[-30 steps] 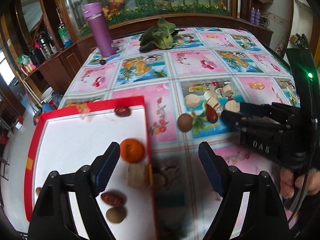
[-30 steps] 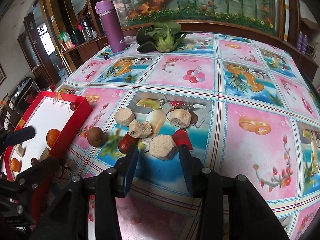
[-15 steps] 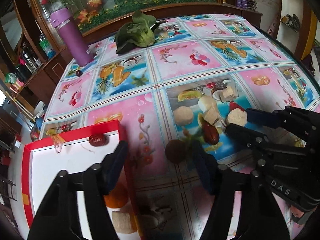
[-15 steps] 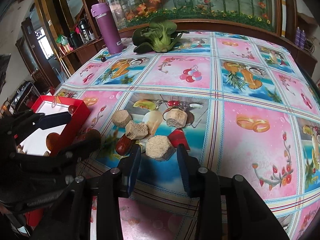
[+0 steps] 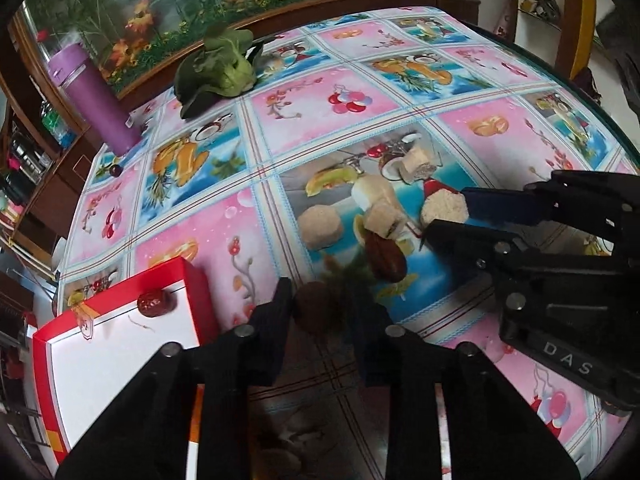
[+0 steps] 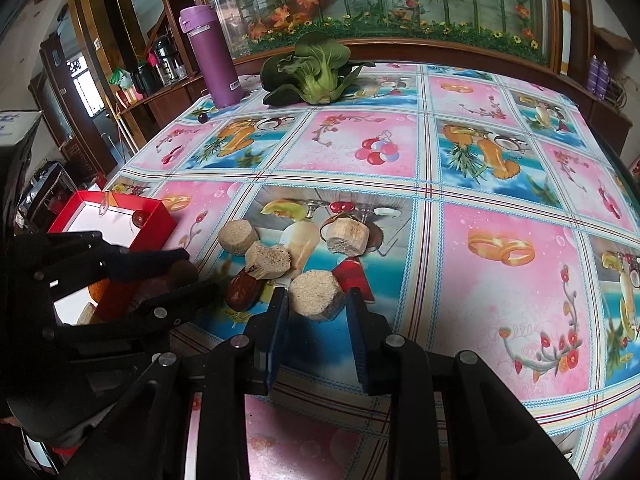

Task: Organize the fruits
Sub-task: 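Grasp a brown round fruit with the left tool while the right tool grasps a tan cake, then carry the brown fruit and tan cake into the tray and open both tools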

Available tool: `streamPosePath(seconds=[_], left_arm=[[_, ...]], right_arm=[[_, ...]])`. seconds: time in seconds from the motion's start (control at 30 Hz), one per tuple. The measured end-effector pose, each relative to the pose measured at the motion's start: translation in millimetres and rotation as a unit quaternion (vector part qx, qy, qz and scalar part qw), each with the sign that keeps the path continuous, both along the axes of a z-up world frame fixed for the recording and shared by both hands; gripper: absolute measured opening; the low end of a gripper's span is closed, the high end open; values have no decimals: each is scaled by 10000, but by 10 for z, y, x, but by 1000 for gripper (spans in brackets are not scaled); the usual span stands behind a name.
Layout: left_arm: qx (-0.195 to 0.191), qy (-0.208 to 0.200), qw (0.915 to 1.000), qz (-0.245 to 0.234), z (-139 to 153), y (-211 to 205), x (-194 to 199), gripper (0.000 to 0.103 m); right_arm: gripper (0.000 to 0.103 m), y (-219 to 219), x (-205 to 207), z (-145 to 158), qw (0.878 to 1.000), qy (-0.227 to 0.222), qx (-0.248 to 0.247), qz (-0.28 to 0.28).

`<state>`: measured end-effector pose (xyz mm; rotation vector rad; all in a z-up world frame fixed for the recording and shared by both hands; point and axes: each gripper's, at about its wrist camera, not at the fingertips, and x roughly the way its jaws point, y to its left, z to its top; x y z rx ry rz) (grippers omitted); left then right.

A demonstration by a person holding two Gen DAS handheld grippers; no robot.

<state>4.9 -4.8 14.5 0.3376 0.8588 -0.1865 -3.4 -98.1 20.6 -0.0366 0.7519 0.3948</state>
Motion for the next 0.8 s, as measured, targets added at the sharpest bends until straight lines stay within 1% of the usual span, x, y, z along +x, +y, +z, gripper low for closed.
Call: streamPosePath(seconds=[0.07, 0.13, 0.27, 0.33, 0.43, 0.57, 0.7, 0.8], left_arm=[[107, -38, 9999, 16, -3, -37, -10, 26], [87, -28, 9999, 46, -2, -33, -7, 26], [-249, 107, 9994, 195, 18, 14, -55, 26], [-375, 59, 9990, 221, 57, 13, -143, 26], [-813, 53, 9964, 231, 142, 15, -297, 26], [-1142, -129, 9932, 196, 265, -35, -587, 26], [-1608, -351, 9861, 213, 428, 26, -931, 26], [-1799, -561, 9816, 302, 541, 132, -1128, 26]], right_arm=[[28, -1, -1, 0, 10000, -1, 7, 1], [28, -12, -1, 5, 10000, 7, 45, -12], [28, -61, -15, 45, 9998, -55, 176, -58], [28, -92, -40, 85, 9994, -149, 288, -72], [28, -131, -66, 133, 9987, -276, 423, -107], [28, -185, -63, 157, 9978, -343, 528, -205], [28, -248, -35, 155, 9971, -359, 571, -353], [28, -290, -30, 160, 9963, -427, 566, -487]])
